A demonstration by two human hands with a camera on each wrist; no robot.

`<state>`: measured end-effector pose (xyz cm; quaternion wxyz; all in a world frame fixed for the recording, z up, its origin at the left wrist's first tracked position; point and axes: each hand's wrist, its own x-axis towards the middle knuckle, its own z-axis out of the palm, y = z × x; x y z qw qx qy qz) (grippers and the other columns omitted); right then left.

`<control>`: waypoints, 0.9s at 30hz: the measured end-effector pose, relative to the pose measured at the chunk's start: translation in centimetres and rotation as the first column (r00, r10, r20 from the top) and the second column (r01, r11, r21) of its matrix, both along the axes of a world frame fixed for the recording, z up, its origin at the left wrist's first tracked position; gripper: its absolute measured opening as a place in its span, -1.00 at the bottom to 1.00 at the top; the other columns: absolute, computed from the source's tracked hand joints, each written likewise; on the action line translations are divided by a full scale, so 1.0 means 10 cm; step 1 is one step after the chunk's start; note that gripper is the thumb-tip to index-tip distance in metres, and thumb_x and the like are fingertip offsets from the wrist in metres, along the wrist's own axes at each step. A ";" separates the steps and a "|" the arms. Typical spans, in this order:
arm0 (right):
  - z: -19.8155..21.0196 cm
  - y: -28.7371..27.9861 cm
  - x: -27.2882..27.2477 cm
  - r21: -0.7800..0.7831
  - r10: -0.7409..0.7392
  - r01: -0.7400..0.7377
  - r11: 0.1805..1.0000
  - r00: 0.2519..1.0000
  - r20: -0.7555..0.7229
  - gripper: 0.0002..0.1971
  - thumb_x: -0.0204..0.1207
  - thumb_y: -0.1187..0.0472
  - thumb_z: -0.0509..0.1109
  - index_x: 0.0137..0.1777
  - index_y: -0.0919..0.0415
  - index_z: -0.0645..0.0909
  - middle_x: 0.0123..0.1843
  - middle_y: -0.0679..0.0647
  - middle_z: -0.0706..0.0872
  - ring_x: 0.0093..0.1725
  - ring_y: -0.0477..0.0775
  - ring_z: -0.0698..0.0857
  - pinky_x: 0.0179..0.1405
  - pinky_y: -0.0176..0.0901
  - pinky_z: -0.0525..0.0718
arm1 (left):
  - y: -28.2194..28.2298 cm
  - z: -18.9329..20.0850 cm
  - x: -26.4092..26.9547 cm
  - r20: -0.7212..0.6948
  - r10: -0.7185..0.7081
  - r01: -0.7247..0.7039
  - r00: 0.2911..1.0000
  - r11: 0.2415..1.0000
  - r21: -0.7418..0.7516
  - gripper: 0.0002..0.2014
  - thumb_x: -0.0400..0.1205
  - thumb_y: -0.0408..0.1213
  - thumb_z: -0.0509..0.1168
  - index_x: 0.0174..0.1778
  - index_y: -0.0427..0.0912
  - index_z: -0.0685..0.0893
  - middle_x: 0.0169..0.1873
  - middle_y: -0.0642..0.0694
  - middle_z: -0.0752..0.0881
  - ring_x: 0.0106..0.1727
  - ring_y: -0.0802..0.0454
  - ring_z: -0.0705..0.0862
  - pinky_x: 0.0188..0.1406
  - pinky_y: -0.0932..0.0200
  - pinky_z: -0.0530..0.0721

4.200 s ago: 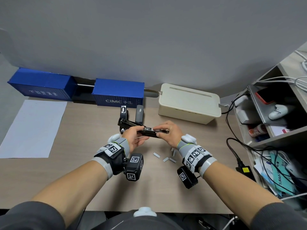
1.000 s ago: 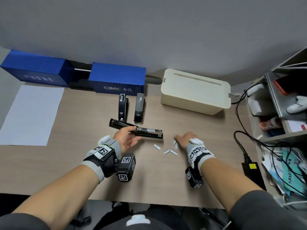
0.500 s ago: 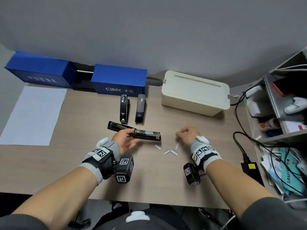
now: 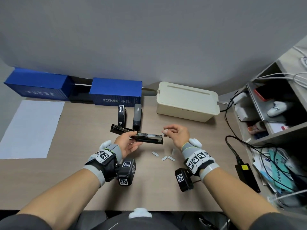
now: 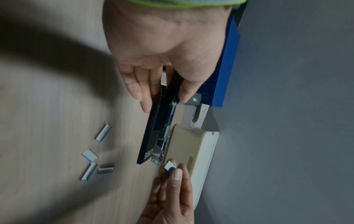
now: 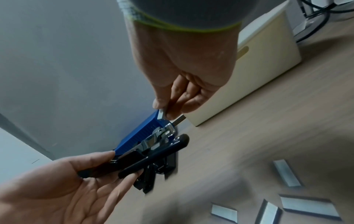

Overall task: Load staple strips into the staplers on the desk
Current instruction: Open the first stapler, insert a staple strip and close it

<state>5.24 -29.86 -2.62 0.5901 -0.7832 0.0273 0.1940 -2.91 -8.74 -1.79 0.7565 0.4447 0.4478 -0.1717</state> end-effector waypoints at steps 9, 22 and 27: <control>0.13 0.11 -0.05 -0.001 -0.030 0.031 1.000 0.999 0.035 -0.86 0.42 0.45 0.48 -0.06 0.27 0.75 -0.36 0.14 0.77 -0.46 -0.16 0.74 -0.33 -0.40 0.67 | 0.03 0.03 0.01 0.009 0.008 -0.008 1.000 1.000 -0.018 -0.84 0.64 -0.17 0.33 0.07 -0.13 0.63 -0.06 -0.17 0.79 -0.12 -0.08 0.80 -0.13 0.18 0.64; 0.13 0.16 -0.01 -0.156 0.038 -0.021 0.988 0.993 0.111 -0.86 0.38 0.33 0.55 -0.23 0.04 0.75 -0.39 0.00 0.73 -0.47 -0.22 0.60 -0.27 -0.35 0.60 | 0.05 0.05 0.07 0.014 0.015 -0.015 1.000 1.000 -0.012 -0.80 0.63 -0.17 0.34 0.11 -0.15 0.63 -0.07 -0.17 0.81 -0.32 -0.01 0.85 -0.22 0.20 0.65; 0.11 0.18 0.01 -0.189 0.053 -0.030 0.982 0.992 0.115 -0.83 0.36 0.30 0.56 -0.28 -0.03 0.74 -0.36 0.04 0.75 -0.39 -0.08 0.60 -0.23 -0.21 0.62 | 0.06 0.05 0.09 0.010 0.024 -0.024 1.000 1.000 -0.009 -0.77 0.62 -0.17 0.35 0.15 -0.16 0.64 -0.02 -0.19 0.81 -0.28 -0.03 0.85 -0.23 0.19 0.67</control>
